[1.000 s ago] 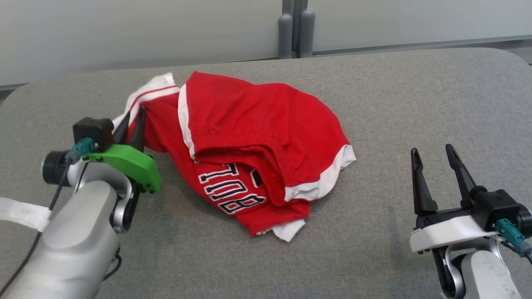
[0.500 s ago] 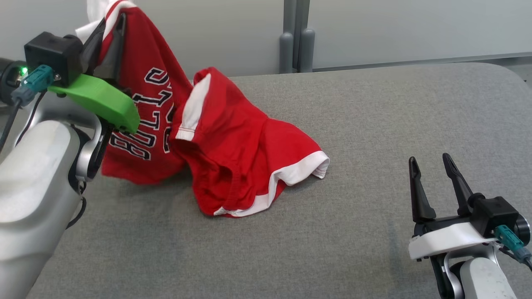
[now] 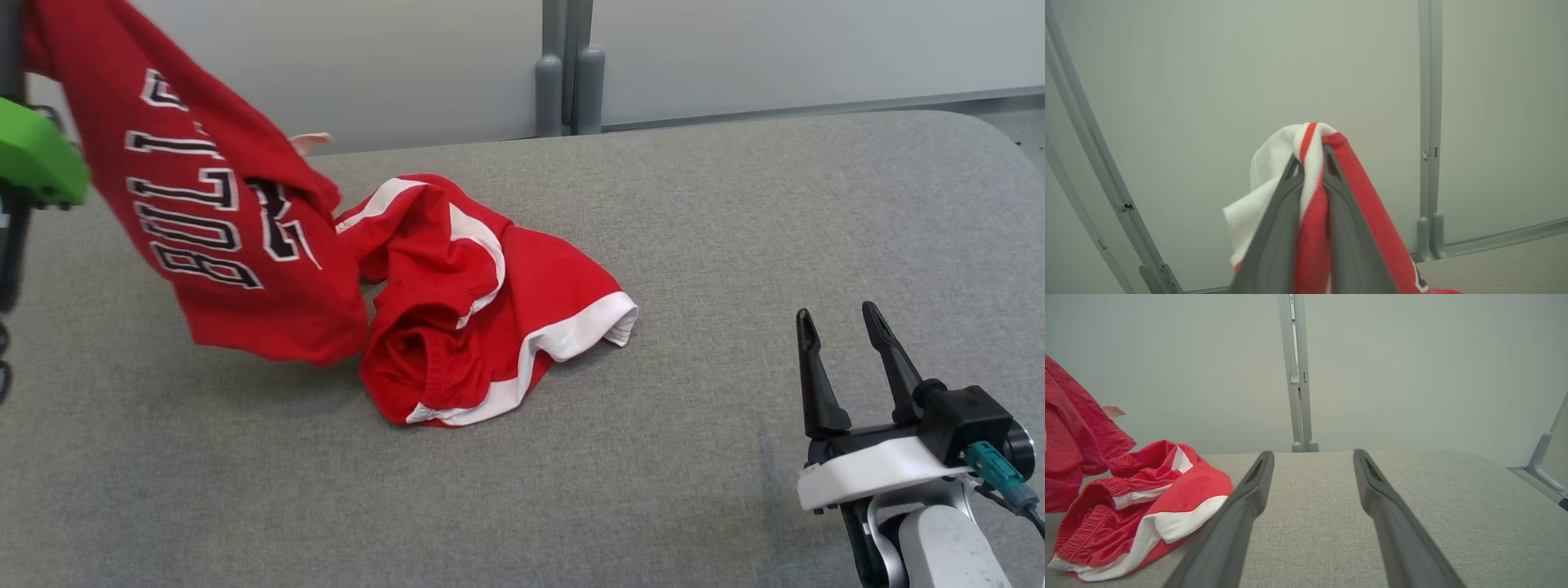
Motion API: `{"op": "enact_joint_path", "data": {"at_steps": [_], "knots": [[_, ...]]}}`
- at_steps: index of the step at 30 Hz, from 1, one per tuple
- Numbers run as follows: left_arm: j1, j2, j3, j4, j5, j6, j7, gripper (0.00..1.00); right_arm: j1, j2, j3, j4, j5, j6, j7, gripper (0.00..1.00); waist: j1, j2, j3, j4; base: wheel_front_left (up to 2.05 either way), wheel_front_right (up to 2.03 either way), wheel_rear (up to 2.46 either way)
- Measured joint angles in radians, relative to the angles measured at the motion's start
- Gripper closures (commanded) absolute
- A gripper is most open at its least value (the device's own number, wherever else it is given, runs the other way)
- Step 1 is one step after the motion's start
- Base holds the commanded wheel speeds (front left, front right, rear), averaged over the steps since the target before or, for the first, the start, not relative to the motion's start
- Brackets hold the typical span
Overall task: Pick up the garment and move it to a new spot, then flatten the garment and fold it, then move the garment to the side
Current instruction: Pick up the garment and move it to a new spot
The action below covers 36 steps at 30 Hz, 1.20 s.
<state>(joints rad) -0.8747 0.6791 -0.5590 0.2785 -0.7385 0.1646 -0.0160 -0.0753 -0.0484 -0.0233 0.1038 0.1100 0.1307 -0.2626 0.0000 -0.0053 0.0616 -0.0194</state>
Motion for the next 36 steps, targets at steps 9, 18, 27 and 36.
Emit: {"op": "enact_joint_path", "data": {"at_steps": [9, 18, 27, 36], "knots": [[0.005, 0.130, 0.127, 0.106, -0.043, 0.035, -0.056, 1.00, -0.016, 0.000, -0.004, -0.013, -0.008, 0.000, 0.000, 0.00, 0.0000, 0.0000, 0.047, -0.007, 0.00, 0.00, 0.00], [0.078, 0.138, 0.163, 0.241, -0.100, 0.052, -0.058, 1.00, -0.086, 0.000, 0.042, -0.035, -0.050, 0.000, 0.000, 0.00, 0.0000, 0.0000, 0.140, -0.015, 0.00, 0.00, 0.00], [0.090, 0.085, 0.185, 0.412, -0.150, 0.036, -0.090, 1.00, -0.157, 0.000, 0.063, -0.071, -0.098, 0.000, 0.000, 0.00, 0.0000, 0.0000, 0.288, -0.043, 0.00, 0.00, 0.00], [0.087, 0.034, 0.182, 0.564, -0.187, -0.001, -0.086, 0.98, -0.169, 0.000, 0.054, -0.070, -0.103, 0.000, 0.000, 0.00, 0.0001, 0.0000, 0.372, -0.066, 0.00, 0.00, 0.00]]}}
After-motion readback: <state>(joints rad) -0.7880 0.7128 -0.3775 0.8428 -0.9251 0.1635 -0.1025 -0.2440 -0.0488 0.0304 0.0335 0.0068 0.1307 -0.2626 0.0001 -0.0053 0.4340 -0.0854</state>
